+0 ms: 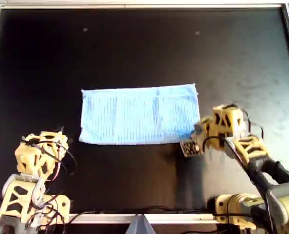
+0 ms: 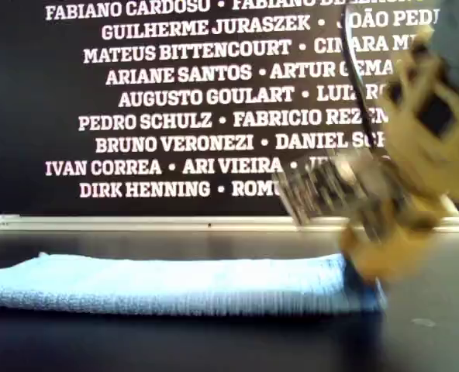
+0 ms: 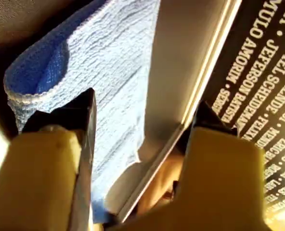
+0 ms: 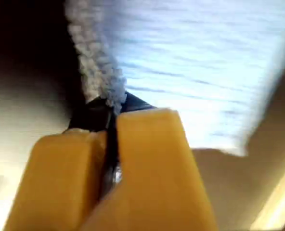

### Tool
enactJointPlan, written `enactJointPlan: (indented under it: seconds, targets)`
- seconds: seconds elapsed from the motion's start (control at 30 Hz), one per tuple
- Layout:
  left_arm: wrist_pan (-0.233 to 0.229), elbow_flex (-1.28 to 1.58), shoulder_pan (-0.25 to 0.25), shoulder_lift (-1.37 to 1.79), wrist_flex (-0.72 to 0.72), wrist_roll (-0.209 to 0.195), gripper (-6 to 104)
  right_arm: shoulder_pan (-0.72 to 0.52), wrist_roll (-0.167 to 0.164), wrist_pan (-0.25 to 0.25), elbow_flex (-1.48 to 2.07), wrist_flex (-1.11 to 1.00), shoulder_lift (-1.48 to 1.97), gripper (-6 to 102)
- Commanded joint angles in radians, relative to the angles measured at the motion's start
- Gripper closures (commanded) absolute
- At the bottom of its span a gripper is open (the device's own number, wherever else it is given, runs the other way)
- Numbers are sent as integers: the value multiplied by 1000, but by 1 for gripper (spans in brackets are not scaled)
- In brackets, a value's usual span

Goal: Fold a cloth

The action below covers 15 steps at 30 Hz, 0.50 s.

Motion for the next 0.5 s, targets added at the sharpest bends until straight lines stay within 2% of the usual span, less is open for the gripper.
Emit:
enactJointPlan:
  seconds: [0.0, 0.27, 0.47]
  targets:
    - [3, -6, 25, 12, -23, 5, 27, 48, 6, -8, -153, 0, 112, 96]
    - [3, -6, 20, 12, -23, 5, 27, 272, 6, 0, -383, 0, 44, 96]
    - [15, -6, 12, 12, -21, 5, 27, 411, 5, -6, -650, 0, -195, 96]
